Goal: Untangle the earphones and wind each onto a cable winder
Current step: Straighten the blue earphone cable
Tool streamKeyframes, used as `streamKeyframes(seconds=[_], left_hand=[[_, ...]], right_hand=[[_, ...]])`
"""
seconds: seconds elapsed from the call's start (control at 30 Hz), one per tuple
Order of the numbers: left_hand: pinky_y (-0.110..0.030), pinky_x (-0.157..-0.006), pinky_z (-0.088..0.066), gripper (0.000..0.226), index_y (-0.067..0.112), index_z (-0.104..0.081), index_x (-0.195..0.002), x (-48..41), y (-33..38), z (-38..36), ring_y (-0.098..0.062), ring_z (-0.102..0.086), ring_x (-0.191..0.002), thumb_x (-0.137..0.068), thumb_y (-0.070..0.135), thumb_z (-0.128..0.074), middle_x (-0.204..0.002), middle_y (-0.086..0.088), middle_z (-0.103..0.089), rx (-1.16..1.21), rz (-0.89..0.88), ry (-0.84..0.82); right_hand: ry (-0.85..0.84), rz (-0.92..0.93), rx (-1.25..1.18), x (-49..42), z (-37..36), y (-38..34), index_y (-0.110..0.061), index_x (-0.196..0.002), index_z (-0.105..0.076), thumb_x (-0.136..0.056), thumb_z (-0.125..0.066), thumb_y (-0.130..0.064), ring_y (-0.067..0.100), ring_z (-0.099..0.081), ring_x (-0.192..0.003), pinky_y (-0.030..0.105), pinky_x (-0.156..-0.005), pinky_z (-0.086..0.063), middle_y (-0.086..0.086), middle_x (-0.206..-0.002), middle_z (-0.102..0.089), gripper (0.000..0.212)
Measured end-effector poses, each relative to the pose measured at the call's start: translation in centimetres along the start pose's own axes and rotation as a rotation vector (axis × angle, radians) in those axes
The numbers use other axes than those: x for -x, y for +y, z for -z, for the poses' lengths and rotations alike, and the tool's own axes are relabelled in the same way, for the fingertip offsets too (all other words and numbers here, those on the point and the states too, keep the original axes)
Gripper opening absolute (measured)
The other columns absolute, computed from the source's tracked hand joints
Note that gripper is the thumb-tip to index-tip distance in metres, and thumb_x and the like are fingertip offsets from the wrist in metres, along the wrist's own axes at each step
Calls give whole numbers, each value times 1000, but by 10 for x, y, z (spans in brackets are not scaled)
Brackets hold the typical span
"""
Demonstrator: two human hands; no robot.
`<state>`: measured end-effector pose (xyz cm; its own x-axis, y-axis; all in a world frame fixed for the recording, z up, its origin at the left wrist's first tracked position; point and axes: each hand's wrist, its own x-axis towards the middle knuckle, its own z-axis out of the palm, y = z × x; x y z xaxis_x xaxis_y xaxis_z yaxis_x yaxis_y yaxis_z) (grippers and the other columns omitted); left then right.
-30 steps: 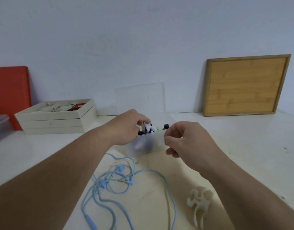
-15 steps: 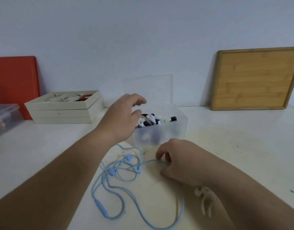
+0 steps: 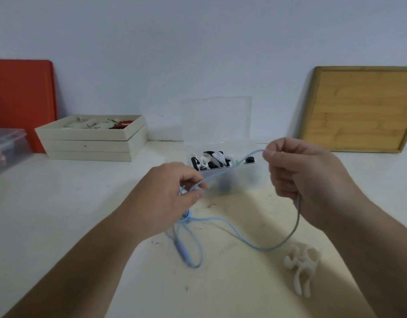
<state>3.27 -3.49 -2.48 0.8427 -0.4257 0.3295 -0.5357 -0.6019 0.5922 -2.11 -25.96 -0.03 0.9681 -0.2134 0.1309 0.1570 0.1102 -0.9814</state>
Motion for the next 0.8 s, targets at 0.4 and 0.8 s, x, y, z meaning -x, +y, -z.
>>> streamKeyframes(seconds=[0.4,0.8], left_hand=[[-36,-61,-45,25,29,-73,-74,2,0,22,-20,-62,-65,-93,40,-61,-69,-2,-68,7,78,57],[-36,-80,-58,21,23,-73,-89,-6,-5,24,-13,-68,-69,-95,7,-61,-64,1,-69,529,248,619]], right_hand=[[240,-34,94,-1,6,2,-15,-71,-51,-93,-60,-7,12,-19,-41,21,-39,-17,-5,-46,-31,25],[304,-128,925,-1,24,-4,-5,-67,-68,-75,-69,-10,22,-37,-47,26,-51,-28,1,-43,-42,10]])
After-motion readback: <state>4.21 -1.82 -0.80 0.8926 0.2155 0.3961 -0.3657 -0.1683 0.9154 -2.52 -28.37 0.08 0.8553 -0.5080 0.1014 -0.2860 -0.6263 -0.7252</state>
